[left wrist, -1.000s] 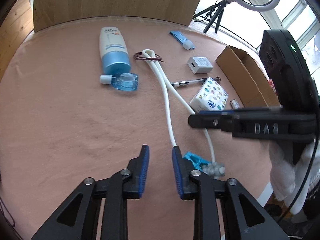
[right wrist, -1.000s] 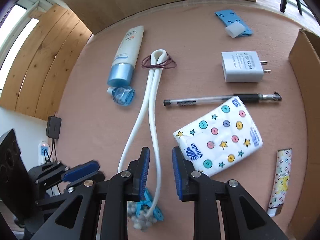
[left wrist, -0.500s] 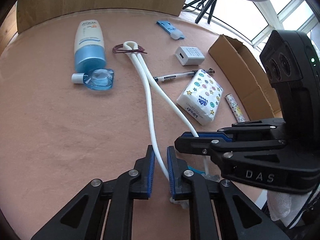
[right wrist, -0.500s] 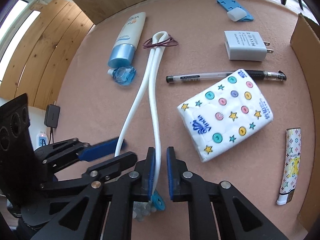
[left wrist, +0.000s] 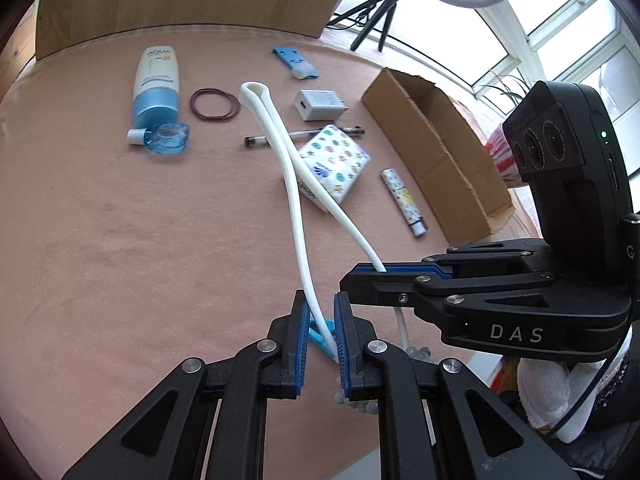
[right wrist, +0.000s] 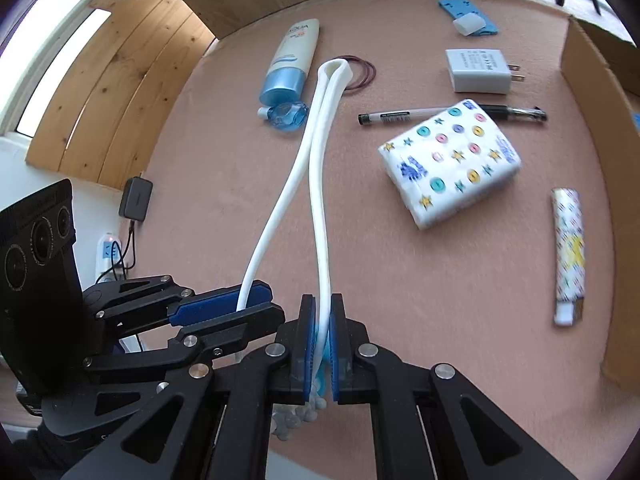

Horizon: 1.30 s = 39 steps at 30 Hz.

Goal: Organize objects
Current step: 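Carry the white cable into the box and open the right gripper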

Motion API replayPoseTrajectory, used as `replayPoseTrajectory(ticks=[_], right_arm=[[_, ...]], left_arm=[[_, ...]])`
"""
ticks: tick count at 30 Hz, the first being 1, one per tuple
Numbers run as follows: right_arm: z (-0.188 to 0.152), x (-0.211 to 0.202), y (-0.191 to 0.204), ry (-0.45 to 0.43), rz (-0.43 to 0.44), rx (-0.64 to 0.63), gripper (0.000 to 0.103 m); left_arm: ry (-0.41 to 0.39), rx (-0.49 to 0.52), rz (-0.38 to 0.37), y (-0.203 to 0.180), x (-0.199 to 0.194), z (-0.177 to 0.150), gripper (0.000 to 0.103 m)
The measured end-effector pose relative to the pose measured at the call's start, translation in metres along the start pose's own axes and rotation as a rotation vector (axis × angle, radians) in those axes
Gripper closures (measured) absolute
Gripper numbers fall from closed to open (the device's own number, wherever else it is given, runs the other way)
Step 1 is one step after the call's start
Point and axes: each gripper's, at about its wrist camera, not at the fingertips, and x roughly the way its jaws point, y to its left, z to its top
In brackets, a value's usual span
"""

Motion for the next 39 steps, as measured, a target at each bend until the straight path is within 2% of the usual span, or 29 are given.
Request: replayPoseTrajectory(ticks=[5,11,28,34,39], right_arm=[[-0.012,-0.021,0.000,-0.039,-0.008,0.021,0.097],[-0.017,-0.056,-0.012,-0.105,-0.049,0.042,0.097],[0.001,-0.154,-0.091,-0.293,-0.190,0.150,0.097],[0.010,-0.164,-0.129,-0.301,-0.234,0.199,0.097],[0.014,-0.165,-0.155,-0.293,-0.263,0.230,0.097]], left_arm=[[-0.011,0.037,-0.015,-0.024,-0.001,0.006,0.090],[-0.040,0.082,-0.057,-0.058,0.003,0.030,0.090],[-0.092,0.254,-0.103,-0.171,0.050,0.116,0.090],[-0.099,0.303,-0.084,-0.201,0.079,0.136,0.092],[-0.076,0.302,-0.080,-0.208,0.099,0.142,0.092]])
